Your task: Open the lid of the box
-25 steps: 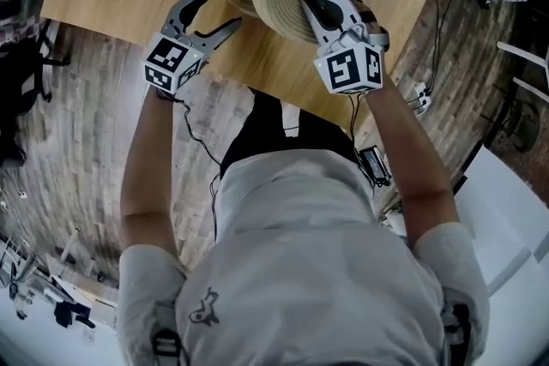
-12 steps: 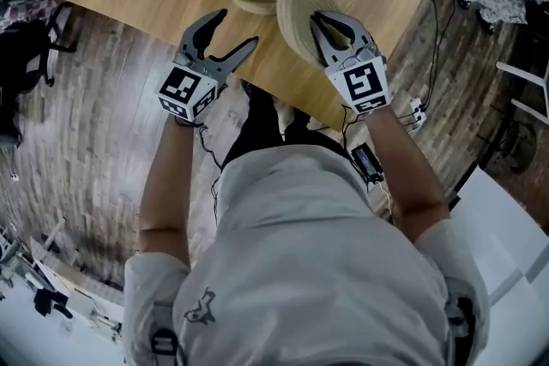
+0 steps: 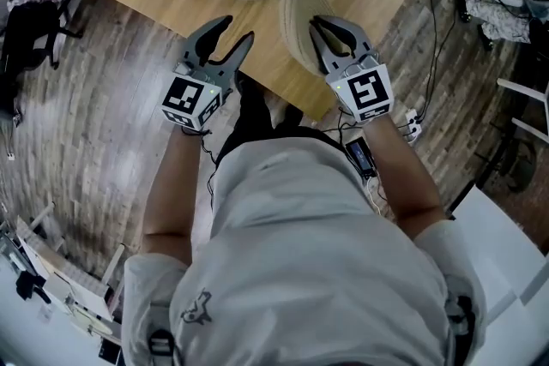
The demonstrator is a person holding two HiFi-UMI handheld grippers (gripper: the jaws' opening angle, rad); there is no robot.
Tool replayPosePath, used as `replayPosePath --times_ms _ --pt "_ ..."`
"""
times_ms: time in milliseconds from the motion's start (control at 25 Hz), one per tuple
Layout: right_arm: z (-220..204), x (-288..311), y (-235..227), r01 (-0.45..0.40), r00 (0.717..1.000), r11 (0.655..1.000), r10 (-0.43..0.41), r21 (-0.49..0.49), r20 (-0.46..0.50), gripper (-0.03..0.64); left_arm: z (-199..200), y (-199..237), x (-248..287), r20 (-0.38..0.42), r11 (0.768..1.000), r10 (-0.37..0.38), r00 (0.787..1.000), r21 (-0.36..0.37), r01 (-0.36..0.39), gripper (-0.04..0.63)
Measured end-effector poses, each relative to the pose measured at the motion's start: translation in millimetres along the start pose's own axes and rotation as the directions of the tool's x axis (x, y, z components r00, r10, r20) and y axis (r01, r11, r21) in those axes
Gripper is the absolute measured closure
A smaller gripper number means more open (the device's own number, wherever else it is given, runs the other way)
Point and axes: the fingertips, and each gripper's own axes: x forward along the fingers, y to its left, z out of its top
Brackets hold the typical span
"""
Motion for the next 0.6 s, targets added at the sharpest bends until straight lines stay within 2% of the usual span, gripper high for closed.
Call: replayPosePath --times_ms 160,600 --pt "3 -37 2 -0.006 0.999 1.0 0.006 0.006 0.041 0.583 13 -33 -12 0.033 0.999 0.04 0.999 0.012 -0.041 0.469" --pt "6 -119 24 -0.055 0.992 0.998 0.052 0.022 0.118 0.581 30 -118 -49 0.107 0.988 0.138 0.985 0.061 -0.145 0.584"
